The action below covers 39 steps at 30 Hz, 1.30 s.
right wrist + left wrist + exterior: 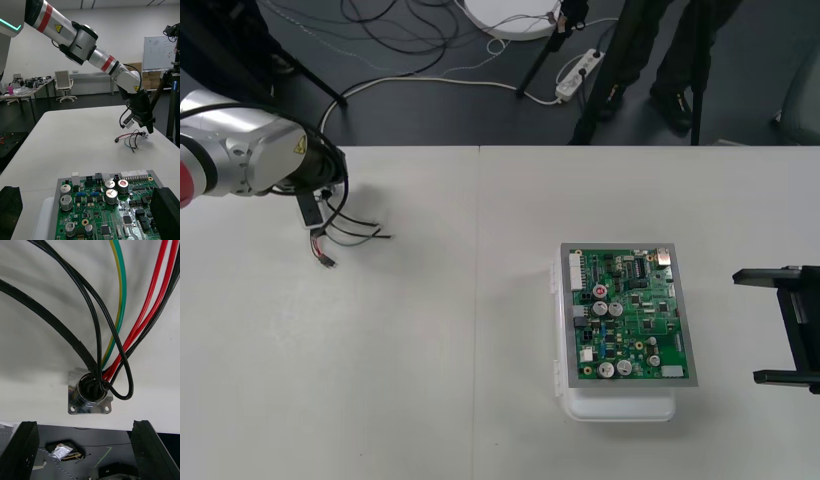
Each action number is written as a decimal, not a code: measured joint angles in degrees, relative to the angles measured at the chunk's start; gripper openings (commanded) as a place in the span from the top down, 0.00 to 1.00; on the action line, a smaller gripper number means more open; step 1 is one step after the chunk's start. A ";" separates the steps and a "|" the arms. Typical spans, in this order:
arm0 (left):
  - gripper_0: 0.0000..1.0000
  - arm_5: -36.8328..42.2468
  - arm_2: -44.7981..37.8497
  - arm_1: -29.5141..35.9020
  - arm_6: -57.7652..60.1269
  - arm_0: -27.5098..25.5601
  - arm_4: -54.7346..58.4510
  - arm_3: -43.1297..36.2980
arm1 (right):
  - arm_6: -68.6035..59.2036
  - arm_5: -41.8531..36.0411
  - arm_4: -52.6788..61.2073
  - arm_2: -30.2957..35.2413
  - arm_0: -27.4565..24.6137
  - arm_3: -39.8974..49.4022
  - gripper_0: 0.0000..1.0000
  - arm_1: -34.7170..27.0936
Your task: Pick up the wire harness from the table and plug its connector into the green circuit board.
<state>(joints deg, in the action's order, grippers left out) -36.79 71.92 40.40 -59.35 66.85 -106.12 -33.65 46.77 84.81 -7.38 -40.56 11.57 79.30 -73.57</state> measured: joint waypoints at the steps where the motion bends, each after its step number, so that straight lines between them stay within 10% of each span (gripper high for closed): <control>1: 0.28 0.00 0.00 -0.11 0.00 0.00 -0.01 0.16 | 0.08 0.12 0.02 -0.52 0.42 -0.40 0.00 0.00; 39: 0.28 8.01 0.00 -3.57 -0.03 -3.56 -1.88 6.24 | 9.54 3.13 8.03 -15.16 9.56 -5.83 0.00 0.00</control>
<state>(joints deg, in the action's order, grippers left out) -28.78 71.92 36.83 -59.38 63.29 -108.00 -27.41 56.31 87.93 0.65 -55.71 21.13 73.47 -73.57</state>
